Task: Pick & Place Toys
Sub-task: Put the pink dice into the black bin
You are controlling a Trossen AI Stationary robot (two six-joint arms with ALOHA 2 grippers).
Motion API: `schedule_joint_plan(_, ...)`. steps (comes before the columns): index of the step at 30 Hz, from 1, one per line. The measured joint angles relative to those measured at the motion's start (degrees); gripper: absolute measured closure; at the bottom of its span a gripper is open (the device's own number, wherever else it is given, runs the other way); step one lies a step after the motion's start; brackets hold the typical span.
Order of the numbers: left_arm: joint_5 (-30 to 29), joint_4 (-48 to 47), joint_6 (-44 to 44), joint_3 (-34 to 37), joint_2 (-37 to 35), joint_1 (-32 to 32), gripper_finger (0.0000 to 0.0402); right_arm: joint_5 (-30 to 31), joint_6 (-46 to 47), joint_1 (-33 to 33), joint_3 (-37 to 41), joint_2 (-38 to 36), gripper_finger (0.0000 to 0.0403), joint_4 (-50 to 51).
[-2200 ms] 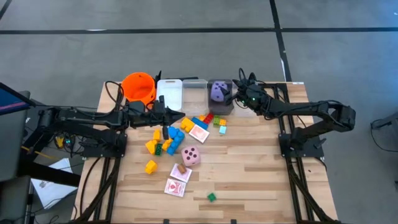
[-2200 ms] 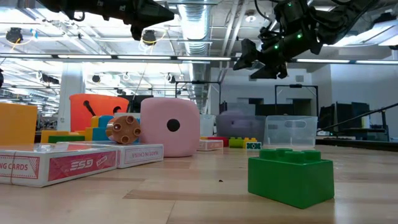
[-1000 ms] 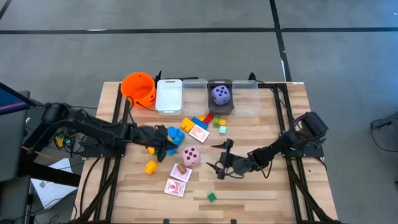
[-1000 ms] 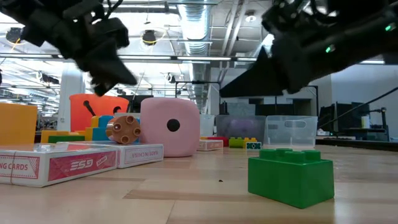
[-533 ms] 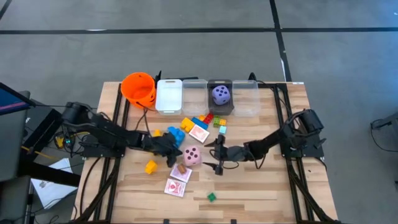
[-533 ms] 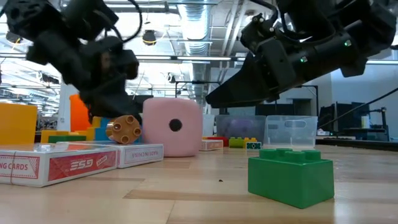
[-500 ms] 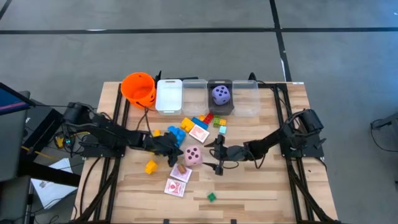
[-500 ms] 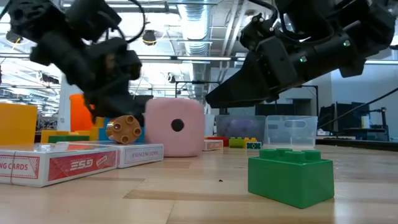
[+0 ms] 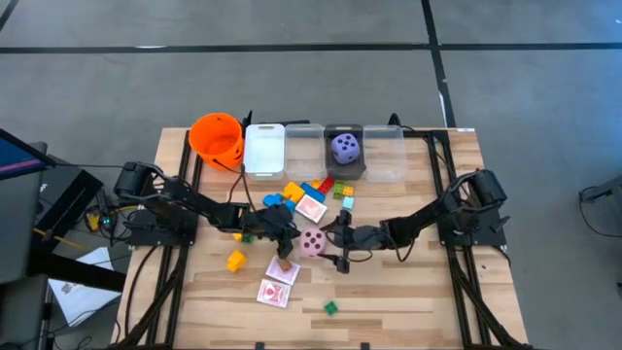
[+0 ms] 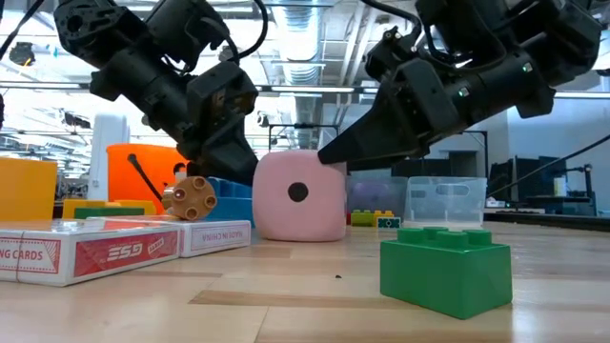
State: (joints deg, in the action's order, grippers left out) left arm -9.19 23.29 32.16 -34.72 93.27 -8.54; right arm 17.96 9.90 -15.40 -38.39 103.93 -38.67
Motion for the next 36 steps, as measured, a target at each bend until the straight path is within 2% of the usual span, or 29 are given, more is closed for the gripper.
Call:
schedule_joint_plan(7,-1.7,0.8,0.1,0.0,0.0,0.0,0.0402,0.1,6.1,0.5,-0.2,-0.1,0.0026,4.6)
schedule_joint_plan(13,-2.9,4.1,0.2,0.0,0.5,-0.1,0.0402,1.4,9.5,0.5,0.0,0.1,0.0026,4.7)
schedule_joint_plan(26,-4.7,14.1,1.6,-0.1,6.1,-0.2,0.0401,7.2,16.4,0.4,0.1,0.2,0.0026,5.1)
schedule_joint_plan(36,-6.4,14.2,2.9,-3.1,9.8,-0.9,0.0401,9.3,23.8,1.3,0.1,0.2,0.0037,7.0)
